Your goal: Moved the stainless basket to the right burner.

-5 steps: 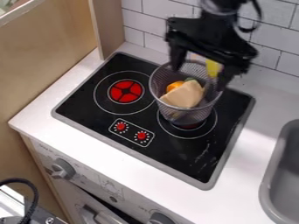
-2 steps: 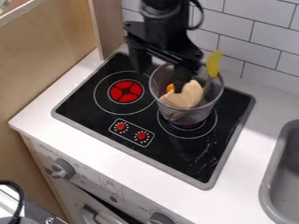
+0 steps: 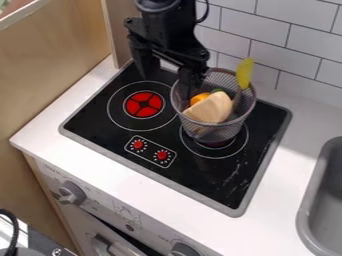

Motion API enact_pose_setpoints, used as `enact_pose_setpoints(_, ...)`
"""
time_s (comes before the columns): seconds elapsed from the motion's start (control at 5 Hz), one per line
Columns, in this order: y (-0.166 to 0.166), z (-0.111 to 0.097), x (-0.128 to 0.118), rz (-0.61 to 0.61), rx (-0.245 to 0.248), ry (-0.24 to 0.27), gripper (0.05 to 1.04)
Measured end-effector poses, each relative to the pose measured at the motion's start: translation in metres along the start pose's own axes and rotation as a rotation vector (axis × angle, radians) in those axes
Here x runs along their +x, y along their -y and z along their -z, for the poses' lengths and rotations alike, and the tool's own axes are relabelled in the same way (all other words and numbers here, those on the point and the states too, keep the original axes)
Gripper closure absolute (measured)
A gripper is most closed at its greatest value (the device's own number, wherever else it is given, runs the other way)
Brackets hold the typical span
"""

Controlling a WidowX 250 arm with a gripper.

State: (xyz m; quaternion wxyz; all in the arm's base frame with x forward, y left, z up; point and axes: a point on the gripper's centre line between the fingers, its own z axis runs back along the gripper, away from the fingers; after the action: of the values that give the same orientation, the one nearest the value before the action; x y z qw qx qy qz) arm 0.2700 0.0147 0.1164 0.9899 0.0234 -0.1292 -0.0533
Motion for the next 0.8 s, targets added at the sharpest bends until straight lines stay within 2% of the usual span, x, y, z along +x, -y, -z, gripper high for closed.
enact_pose_setpoints(0.6, -0.023, -0.001, -0.011, 0.033, -0.031, 0.013, 0.083)
enact_pose_setpoints(0.8, -0.033, -0.002, -0.012, 0.041, -0.026, 0.017, 0.083)
